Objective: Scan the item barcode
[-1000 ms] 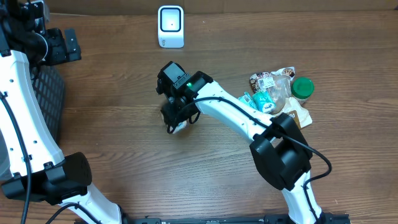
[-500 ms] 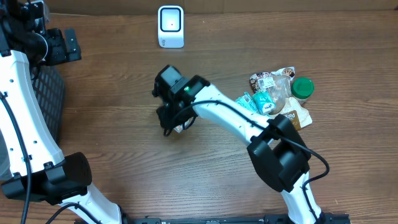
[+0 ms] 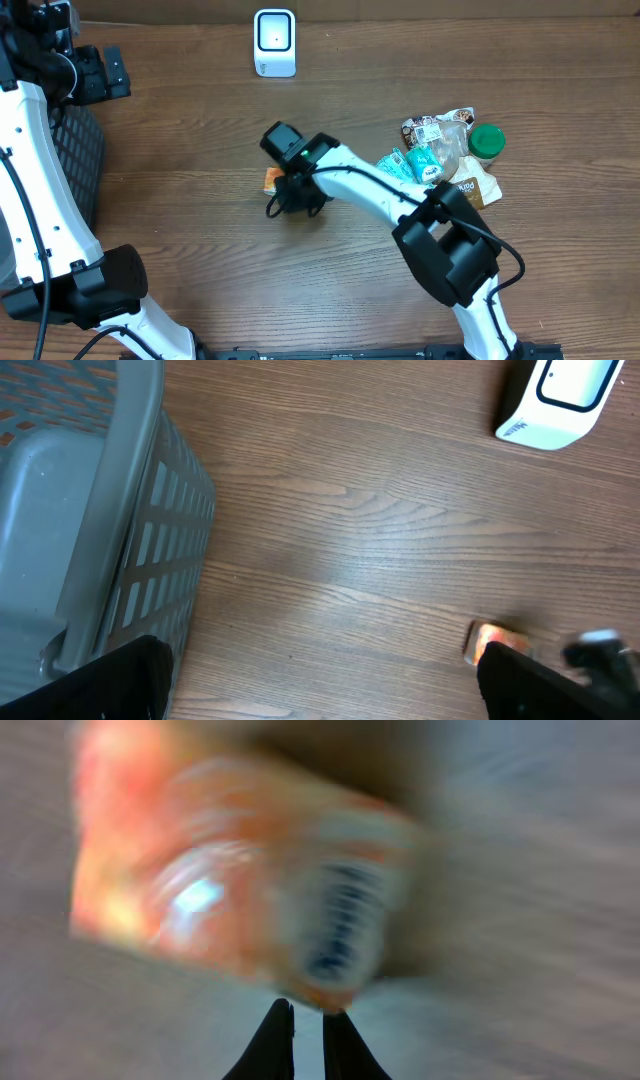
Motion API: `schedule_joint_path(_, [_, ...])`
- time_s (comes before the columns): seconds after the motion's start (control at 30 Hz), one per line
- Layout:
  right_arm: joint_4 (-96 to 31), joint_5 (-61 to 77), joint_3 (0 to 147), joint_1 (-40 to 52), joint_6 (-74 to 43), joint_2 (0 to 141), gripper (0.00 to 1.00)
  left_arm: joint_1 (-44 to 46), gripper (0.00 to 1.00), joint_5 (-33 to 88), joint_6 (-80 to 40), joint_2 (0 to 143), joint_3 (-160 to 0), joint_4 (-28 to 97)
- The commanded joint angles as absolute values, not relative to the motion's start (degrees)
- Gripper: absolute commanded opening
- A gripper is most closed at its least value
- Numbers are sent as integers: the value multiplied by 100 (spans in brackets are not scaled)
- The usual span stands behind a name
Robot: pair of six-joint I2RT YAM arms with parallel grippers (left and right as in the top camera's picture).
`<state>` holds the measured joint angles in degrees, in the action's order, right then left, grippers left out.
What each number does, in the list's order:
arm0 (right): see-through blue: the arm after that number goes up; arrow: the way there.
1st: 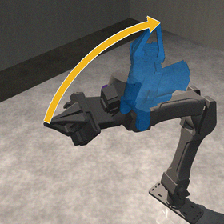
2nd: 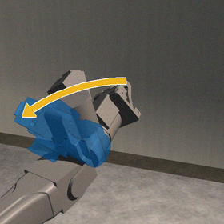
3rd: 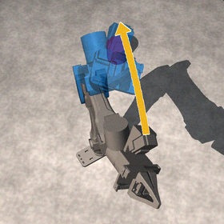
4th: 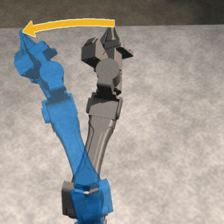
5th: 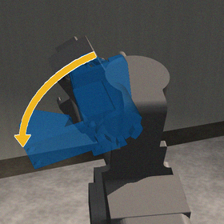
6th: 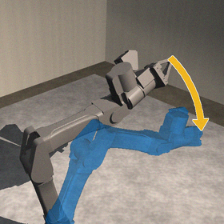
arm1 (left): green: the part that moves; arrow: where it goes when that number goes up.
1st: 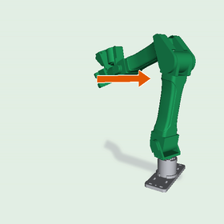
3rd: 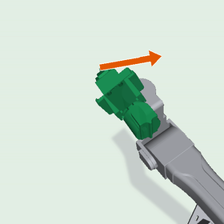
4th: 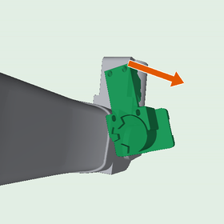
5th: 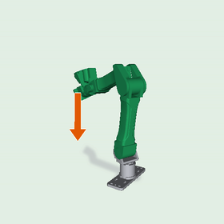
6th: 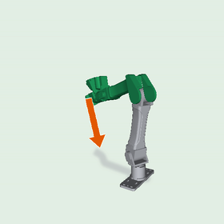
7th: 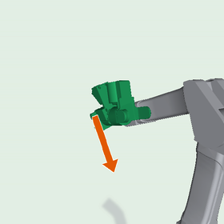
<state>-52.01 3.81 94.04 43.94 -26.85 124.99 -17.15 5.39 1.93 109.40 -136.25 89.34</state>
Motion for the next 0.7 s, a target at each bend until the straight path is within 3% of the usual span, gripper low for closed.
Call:
schedule_joint_path(0.0, [-5017,-209,9380,4003,-2875,12350,8,-1723,99,580,279,10847,-13736,8934])
schedule_joint_path(0.33, [-3618,582,9380,3520,-2694,12350,11,-1706,100,580,279,10847,-13736,8934])
schedule_joint_path(0.43, [-3745,637,9404,3426,-2700,12344,18,-1708,100,580,279,10847,-13736,8934])
schedule_joint_path(0.5, [-3994,845,9500,3330,-2703,12339,29,-1712,99,580,279,10847,-13736,8934])
schedule_joint_path(0.67, [-4716,1643,9789,3070,-2705,12232,31,-1712,99,580,279,10847,-13736,8934])
